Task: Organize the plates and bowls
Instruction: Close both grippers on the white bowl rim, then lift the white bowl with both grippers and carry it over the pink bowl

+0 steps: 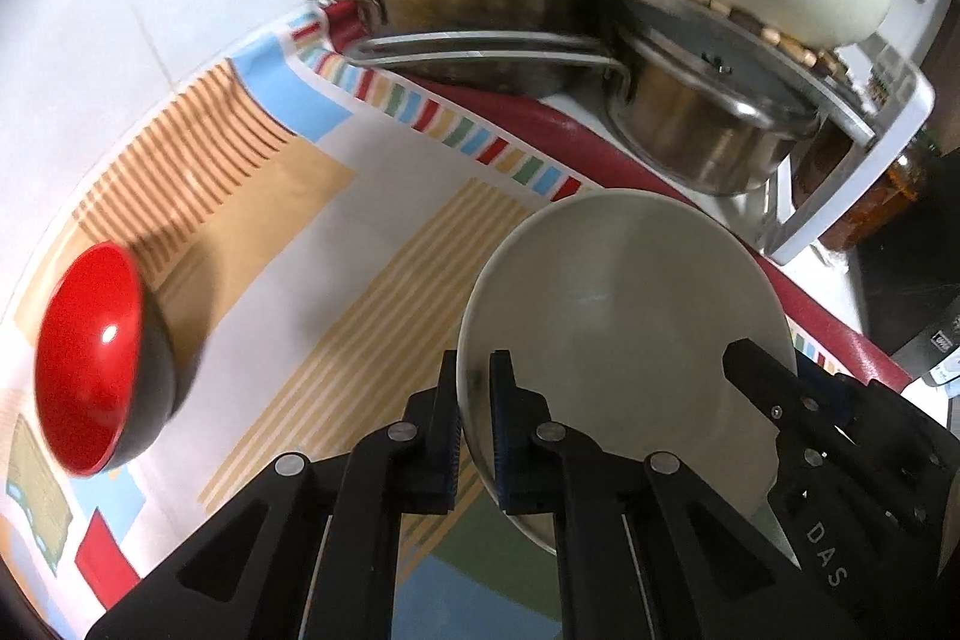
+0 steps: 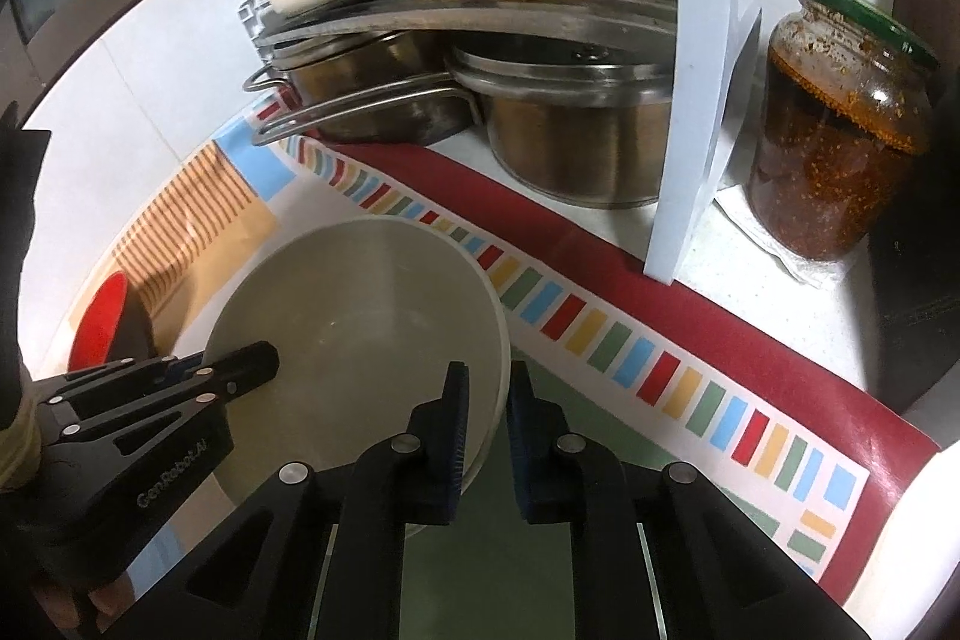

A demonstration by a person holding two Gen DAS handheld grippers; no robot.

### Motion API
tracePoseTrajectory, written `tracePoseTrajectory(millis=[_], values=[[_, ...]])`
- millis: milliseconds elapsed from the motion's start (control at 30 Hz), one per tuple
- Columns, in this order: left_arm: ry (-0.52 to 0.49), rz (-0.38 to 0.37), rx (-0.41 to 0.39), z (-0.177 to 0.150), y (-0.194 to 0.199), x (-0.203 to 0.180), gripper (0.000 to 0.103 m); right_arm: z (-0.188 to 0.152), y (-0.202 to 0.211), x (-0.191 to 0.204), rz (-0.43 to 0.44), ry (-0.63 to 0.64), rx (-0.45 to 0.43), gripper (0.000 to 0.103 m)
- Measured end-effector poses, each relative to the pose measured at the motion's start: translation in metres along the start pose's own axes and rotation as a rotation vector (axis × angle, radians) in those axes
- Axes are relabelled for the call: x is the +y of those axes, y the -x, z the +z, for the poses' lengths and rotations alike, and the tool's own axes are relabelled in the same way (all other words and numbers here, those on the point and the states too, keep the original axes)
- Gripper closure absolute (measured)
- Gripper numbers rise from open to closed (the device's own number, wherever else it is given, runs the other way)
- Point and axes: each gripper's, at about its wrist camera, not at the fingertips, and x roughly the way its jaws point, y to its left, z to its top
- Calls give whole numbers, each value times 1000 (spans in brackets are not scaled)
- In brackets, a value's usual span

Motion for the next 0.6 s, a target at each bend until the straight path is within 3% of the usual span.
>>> tracePoseTrajectory(millis=[233, 600], values=[[73, 8, -51, -16, 41, 10, 93, -3, 29, 23, 37, 57, -28, 89], [213, 76, -129, -74, 101, 59, 93, -29, 70, 79, 123, 188, -44, 89]])
